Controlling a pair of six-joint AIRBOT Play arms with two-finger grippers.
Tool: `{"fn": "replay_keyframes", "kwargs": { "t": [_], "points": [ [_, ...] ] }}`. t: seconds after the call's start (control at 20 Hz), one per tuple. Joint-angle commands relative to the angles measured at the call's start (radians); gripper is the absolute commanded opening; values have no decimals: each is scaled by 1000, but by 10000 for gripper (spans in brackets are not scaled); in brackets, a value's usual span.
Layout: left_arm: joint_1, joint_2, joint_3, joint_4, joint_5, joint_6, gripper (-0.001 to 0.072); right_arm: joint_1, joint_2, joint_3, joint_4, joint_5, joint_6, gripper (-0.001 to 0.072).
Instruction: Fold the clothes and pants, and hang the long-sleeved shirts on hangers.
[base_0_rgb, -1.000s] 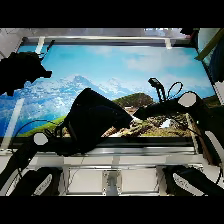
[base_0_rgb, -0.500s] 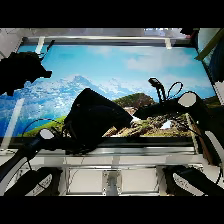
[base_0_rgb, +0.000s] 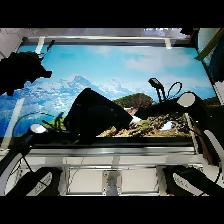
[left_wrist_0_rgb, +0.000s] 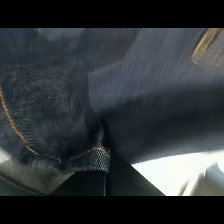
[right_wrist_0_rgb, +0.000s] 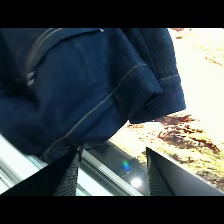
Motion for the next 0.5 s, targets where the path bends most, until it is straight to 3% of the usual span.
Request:
{"fn": "replay_keyframes", "kwargs": {
  "t": [0.0, 0.2, 0.45],
  "points": [
    [192, 16, 116, 117, -2, -19, 12, 1, -79, -25, 105, -6, -41, 467],
    [257, 15, 158, 122, -8, 1, 12, 57, -243, -87, 411, 22, -224, 479],
    [257, 15, 158, 121, -9, 16, 13, 132, -249, -190, 407, 25, -214, 477]
  ]
}}
